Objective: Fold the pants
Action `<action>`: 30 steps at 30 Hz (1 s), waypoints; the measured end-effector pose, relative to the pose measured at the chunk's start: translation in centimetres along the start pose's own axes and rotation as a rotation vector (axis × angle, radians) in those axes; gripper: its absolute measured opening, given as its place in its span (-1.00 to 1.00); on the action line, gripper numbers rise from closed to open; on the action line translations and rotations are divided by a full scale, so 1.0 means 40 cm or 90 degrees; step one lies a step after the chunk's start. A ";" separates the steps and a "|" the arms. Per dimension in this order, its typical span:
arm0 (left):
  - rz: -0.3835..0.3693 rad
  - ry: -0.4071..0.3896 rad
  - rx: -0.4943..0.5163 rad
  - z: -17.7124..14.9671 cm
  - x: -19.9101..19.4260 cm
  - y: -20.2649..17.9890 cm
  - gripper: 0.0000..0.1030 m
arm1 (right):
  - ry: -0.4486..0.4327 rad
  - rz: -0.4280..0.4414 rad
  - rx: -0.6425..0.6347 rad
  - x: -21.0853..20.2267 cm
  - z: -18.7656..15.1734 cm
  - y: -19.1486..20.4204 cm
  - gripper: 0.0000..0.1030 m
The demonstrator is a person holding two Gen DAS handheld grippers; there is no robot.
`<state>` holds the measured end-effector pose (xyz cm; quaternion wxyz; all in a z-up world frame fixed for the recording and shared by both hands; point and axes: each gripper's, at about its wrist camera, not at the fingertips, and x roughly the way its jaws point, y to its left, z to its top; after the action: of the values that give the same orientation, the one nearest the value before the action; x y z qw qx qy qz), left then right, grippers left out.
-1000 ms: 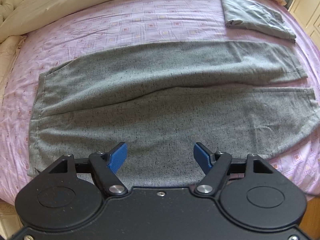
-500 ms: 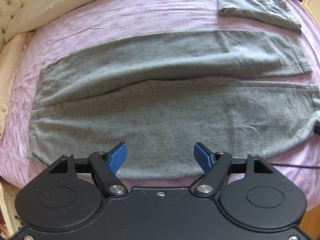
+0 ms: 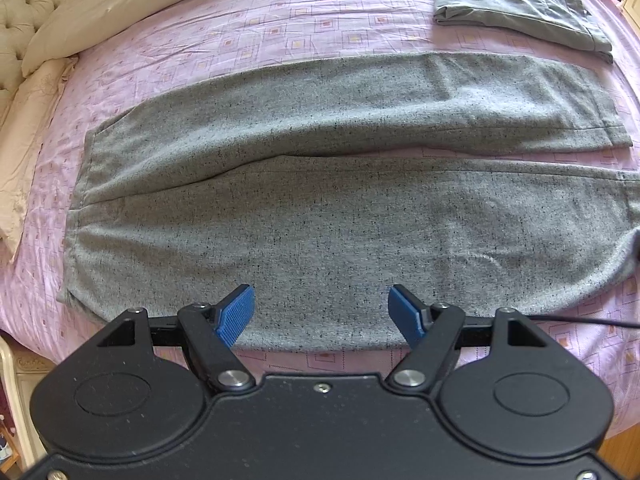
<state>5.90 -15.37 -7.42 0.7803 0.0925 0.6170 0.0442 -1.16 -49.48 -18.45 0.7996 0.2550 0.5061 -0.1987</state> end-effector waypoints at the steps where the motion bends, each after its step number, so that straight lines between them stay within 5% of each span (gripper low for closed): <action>1: -0.001 0.000 0.001 0.001 -0.001 -0.004 0.46 | -0.005 -0.020 -0.004 -0.020 -0.004 -0.004 -1.00; 4: -0.005 -0.002 0.006 0.000 -0.002 -0.019 0.46 | -0.020 -0.044 0.009 -0.067 -0.020 -0.042 -1.00; 7: -0.007 -0.004 0.016 -0.001 -0.004 -0.032 0.46 | -0.046 0.003 0.041 -0.087 -0.023 -0.076 -0.88; 10: -0.008 -0.005 0.026 -0.004 -0.009 -0.041 0.46 | -0.036 0.022 0.096 -0.061 -0.009 -0.082 -0.35; 11: -0.007 -0.007 0.027 -0.006 -0.013 -0.042 0.46 | -0.026 0.028 0.116 -0.045 -0.006 -0.084 -0.32; 15: 0.002 -0.012 0.021 -0.014 -0.022 -0.027 0.46 | 0.033 0.043 0.173 0.027 -0.010 -0.083 -0.32; 18: 0.009 -0.005 -0.004 -0.021 -0.019 -0.003 0.46 | 0.027 0.035 0.171 0.043 -0.013 -0.069 -0.34; 20: 0.011 0.001 -0.021 -0.027 -0.013 0.013 0.46 | 0.020 0.033 0.143 0.029 -0.012 -0.056 -0.81; 30: 0.028 0.002 -0.032 -0.058 0.012 0.061 0.46 | -0.002 -0.008 0.079 -0.116 -0.059 -0.080 -0.84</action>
<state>3.87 -12.68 -7.92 0.7803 0.0862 0.6146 0.0769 -6.58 -50.31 -15.72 0.7818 0.3004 0.4932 -0.2351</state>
